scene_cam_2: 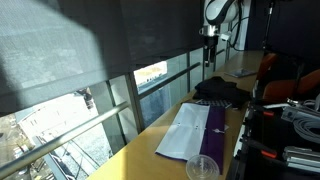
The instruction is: Close the purple file holder
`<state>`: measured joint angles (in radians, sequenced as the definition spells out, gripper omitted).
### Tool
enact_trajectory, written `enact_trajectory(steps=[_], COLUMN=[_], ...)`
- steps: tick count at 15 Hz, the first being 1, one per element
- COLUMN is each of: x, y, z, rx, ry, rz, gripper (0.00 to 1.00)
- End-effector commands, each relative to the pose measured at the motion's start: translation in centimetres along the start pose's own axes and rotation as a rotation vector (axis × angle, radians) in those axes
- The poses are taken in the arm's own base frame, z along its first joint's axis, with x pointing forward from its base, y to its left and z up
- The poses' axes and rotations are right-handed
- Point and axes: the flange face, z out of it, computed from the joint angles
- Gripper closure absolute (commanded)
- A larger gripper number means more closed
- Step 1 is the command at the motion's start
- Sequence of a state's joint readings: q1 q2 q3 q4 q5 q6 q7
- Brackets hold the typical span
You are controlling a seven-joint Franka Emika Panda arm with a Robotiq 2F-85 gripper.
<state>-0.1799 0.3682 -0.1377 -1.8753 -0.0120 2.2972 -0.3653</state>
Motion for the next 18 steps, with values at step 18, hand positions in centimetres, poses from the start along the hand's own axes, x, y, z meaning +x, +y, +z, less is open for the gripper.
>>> enact_trajectory(steps=[18], x=[9.0], y=[5.7], z=[15.5], rx=[0.446], ry=[0.058], rz=[-0.053], gripper=[0.0])
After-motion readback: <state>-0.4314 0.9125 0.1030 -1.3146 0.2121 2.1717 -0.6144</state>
